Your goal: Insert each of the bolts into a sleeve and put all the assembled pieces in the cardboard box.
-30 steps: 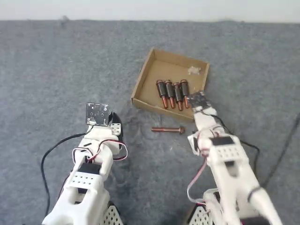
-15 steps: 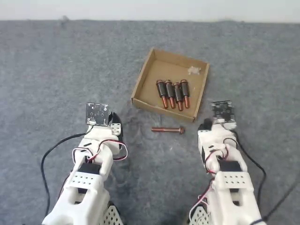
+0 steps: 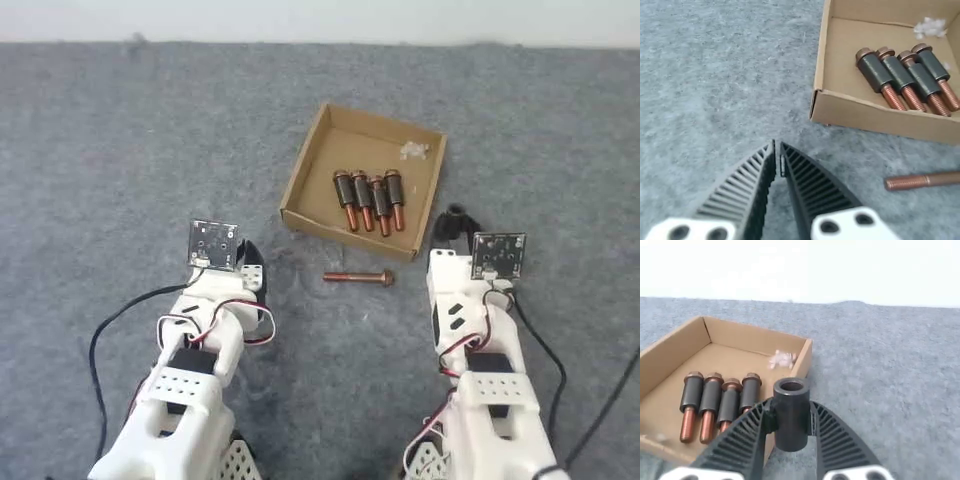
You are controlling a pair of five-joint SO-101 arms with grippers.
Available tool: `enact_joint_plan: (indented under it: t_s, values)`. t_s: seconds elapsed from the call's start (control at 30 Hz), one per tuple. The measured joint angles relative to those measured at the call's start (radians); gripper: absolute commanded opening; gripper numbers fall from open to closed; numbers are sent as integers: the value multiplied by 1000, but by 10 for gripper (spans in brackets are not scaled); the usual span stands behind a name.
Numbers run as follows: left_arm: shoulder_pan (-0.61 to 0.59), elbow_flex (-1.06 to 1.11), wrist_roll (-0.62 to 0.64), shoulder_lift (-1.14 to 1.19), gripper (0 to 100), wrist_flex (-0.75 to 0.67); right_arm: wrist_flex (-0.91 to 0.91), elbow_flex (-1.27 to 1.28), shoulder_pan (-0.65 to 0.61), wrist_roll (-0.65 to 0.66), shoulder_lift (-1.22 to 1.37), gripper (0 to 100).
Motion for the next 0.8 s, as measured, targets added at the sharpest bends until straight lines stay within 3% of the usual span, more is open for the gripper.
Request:
enact_joint_plan:
  t_s: [0.8]
  values:
    - [0,0,-2,0,12,0,-1158,-28,0,0,1069,7]
